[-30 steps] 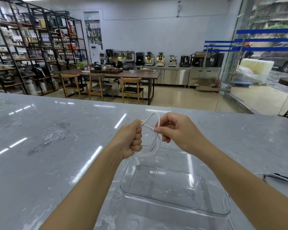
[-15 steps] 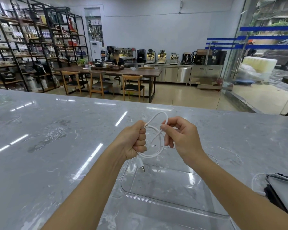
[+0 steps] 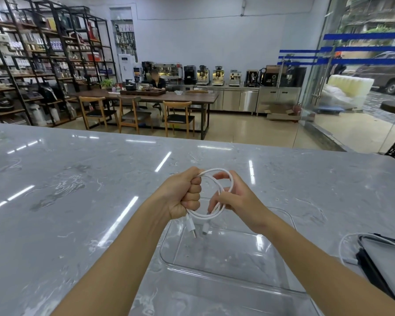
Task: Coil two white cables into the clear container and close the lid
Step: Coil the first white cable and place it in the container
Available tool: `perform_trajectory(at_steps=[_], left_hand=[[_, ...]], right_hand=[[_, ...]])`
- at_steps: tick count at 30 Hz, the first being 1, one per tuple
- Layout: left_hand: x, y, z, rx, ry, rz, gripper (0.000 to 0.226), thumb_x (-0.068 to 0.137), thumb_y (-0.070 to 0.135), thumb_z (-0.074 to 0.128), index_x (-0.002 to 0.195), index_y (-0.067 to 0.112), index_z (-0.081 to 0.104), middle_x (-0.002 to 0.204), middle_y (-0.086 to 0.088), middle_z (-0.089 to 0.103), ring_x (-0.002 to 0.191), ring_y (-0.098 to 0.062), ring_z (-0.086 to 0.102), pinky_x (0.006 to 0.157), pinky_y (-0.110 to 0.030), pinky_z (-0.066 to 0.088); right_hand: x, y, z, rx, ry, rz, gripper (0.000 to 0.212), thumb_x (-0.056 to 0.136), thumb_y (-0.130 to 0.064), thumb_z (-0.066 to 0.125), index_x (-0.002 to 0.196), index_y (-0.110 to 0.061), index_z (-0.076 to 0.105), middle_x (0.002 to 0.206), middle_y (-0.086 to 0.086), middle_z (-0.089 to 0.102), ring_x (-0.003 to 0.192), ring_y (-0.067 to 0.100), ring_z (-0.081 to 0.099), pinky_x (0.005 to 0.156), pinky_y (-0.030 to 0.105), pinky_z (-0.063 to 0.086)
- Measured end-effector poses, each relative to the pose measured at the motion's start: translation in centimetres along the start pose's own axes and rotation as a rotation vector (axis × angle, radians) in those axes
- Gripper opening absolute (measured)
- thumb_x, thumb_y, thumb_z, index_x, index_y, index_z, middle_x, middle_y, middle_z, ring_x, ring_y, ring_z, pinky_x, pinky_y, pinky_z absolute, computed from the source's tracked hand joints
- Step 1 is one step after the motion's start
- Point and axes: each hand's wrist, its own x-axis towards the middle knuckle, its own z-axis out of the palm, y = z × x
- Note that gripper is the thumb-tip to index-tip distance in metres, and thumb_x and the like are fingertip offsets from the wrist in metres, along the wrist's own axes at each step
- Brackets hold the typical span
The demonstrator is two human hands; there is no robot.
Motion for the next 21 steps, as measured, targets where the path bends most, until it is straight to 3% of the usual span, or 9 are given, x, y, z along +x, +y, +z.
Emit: perform_trajectory(at_steps=[6,8,11,16,18,21], left_hand=[[0.0,0.7,0.6,-0.093,-0.040,-0.022,0.049,0.092,0.022,0.041,0.043,0.020,0.032,0.033,0.008,0.022,0.023,-0.005,0.016,0.025,-0.011,0.016],[-0.1,1.0,0.5,-0.094,-0.041,-0.024,0.050,0.092,0.022,0.041,0.043,0.020,0.033,0.033,0.008,0.022,0.023,-0.005,0.017,0.025,-0.011,0.017],[-0.2,1.3,0.3,-0.083,-0.029,-0.027,0.052,0.092,0.023,0.042,0.041,0.020,0.033,0.032,0.008,0.022,0.022,-0.004,0.017,0.024,-0.011,0.017],[-1.2,3.3,-1.9,-0.117,0.044,0.004,0.052,0.093,0.023,0.044,0.042,0.020,0.034,0.031,0.008,0.024,0.022,-0.004,0.019,0.024,-0.010,0.017],[-1.7,3.5,-2.3,-0.038,0.082,0.020,0.049,0.093,0.025,0.047,0.046,0.019,0.035,0.033,0.008,0.025,0.023,-0.005,0.019,0.025,-0.010,0.018],[-1.9,3.1,-1.6,0.027,0.082,0.037,0.046,0.093,0.025,0.048,0.050,0.019,0.034,0.034,0.008,0.025,0.025,-0.005,0.019,0.026,-0.011,0.018]], right_hand=[[0.1,0.2,0.8,0.336,-0.054,0.073,0.028,0.074,-0.011,0.054,0.101,-0.015,0.047,0.053,-0.001,0.049,0.047,0.014,0.048,0.051,0.030,0.052],[-0.1,0.1,0.9,0.275,-0.028,0.068,0.022,0.075,-0.020,0.058,0.095,-0.017,0.050,0.057,-0.002,0.043,0.043,0.011,0.036,0.040,0.023,0.038],[-0.3,-0.1,0.4,0.113,-0.014,0.016,0.020,0.076,-0.034,0.061,0.087,-0.019,0.053,0.062,-0.003,0.036,0.042,0.006,0.026,0.038,0.016,0.022],[-1.3,0.4,-1.5,-0.094,0.042,0.031,0.030,0.076,-0.041,0.066,0.081,-0.012,0.059,0.057,-0.005,0.039,0.043,0.005,0.031,0.039,0.015,0.024],[-1.7,0.4,-2.6,-0.118,0.069,0.050,0.039,0.072,-0.047,0.062,0.082,-0.009,0.061,0.052,-0.011,0.040,0.043,0.006,0.030,0.040,0.015,0.025],[-1.7,-0.2,-3.3,-0.136,0.012,0.075,0.039,0.070,-0.048,0.060,0.090,-0.015,0.062,0.057,-0.006,0.049,0.046,0.009,0.041,0.043,0.018,0.034]])
